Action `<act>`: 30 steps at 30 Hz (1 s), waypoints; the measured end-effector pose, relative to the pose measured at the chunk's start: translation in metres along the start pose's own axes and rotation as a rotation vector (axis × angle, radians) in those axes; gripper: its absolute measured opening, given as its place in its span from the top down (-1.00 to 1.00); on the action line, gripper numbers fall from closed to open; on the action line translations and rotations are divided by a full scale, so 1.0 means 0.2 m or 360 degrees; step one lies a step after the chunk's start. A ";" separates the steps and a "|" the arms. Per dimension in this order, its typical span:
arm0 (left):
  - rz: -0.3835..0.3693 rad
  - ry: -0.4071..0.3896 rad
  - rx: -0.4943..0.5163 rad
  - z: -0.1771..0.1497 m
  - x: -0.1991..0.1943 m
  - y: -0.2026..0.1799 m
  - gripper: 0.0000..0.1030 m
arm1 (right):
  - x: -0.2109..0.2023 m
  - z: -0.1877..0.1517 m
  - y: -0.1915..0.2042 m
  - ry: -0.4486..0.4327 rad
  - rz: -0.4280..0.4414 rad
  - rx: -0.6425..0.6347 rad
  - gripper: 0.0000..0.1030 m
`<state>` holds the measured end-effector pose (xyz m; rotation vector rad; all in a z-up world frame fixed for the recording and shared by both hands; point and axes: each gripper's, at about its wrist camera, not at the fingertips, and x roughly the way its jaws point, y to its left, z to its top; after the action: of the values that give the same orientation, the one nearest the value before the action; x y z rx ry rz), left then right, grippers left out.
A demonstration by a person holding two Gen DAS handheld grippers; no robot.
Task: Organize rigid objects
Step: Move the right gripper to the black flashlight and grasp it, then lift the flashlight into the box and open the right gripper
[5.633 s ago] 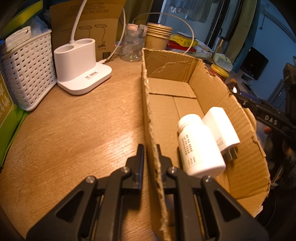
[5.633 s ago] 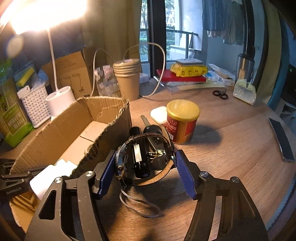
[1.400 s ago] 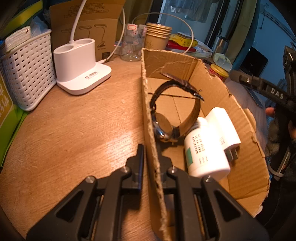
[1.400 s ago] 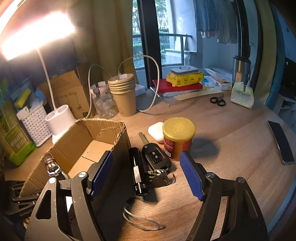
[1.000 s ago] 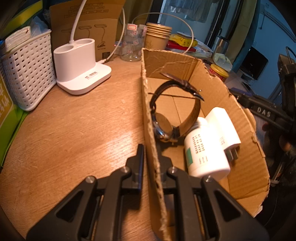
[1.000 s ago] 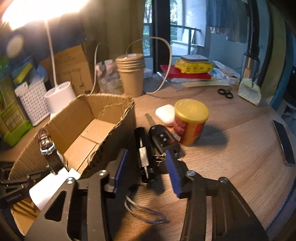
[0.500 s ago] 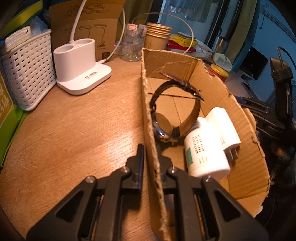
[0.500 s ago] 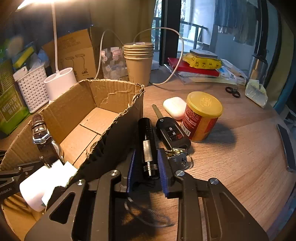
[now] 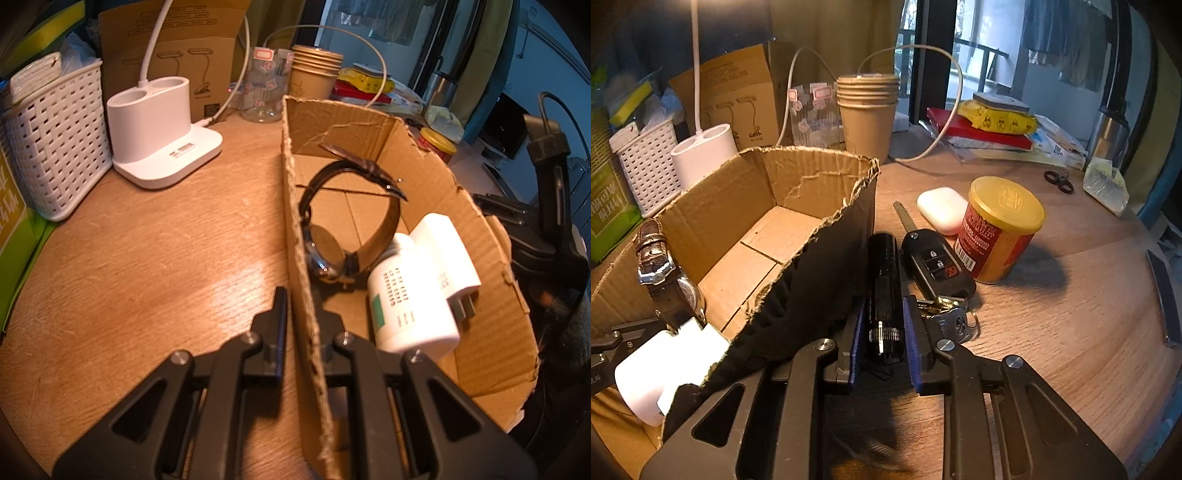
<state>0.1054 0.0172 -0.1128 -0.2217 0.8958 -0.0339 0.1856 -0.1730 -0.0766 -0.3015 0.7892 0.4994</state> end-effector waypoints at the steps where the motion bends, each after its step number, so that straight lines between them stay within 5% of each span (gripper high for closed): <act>1: 0.0000 0.0000 0.0000 0.00 0.00 0.00 0.78 | -0.01 0.00 0.00 -0.0009 -0.0003 -0.0002 0.58; 15: 0.0000 0.0000 0.0000 0.00 0.00 0.00 0.78 | -0.21 0.04 -0.05 -0.0178 -0.0070 0.0036 0.58; 30: 0.0000 0.0000 0.0000 0.00 0.00 0.00 0.78 | -0.66 0.16 0.07 -0.0538 -0.0028 -0.0015 0.58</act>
<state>0.1056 0.0164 -0.1130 -0.2213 0.8958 -0.0337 0.1188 -0.1876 0.0413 -0.2246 0.4555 0.5212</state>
